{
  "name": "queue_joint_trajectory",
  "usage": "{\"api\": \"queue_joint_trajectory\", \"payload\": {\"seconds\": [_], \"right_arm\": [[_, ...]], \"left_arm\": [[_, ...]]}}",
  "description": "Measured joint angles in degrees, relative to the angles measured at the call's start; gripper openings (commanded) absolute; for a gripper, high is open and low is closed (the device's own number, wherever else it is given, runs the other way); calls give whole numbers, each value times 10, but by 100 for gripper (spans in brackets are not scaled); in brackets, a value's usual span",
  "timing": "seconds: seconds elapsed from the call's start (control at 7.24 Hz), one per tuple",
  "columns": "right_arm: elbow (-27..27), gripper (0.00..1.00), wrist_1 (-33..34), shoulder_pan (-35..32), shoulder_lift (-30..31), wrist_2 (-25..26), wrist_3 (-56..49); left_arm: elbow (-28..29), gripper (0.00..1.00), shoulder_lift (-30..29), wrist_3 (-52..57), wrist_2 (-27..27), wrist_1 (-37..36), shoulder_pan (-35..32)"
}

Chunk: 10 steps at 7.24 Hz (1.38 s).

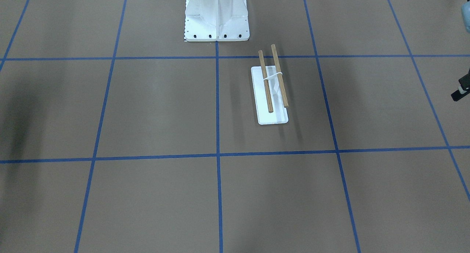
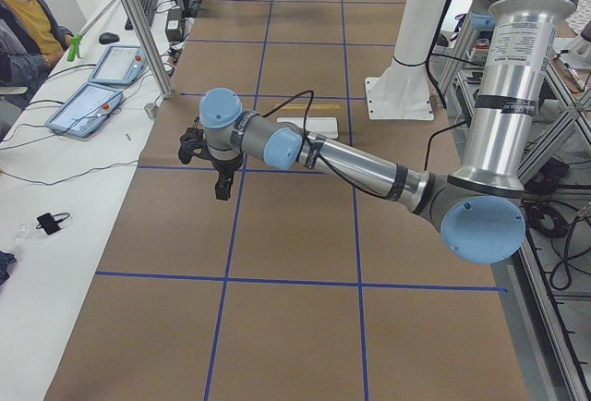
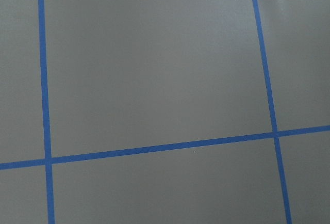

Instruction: Hang towel on rack

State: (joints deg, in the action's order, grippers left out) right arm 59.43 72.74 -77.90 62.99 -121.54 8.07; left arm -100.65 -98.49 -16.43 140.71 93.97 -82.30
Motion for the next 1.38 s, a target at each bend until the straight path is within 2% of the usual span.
{"api": "queue_joint_trajectory", "payload": {"seconds": [0.28, 0.55, 0.69, 1.38], "right_arm": [[-71, 76, -22, -11, -19, 19, 5], [-163, 73, -113, -15, -37, 64, 9], [-195, 72, -136, -16, -48, 71, 15], [-225, 68, -151, -13, -52, 71, 46]], "left_arm": [[0, 98, -1, 0, 0, 0, 1], [-1, 98, -2, -1, 0, 0, 1], [-1, 98, -2, -1, 0, 0, 1], [-4, 98, -2, -1, 0, 0, 1]]}}
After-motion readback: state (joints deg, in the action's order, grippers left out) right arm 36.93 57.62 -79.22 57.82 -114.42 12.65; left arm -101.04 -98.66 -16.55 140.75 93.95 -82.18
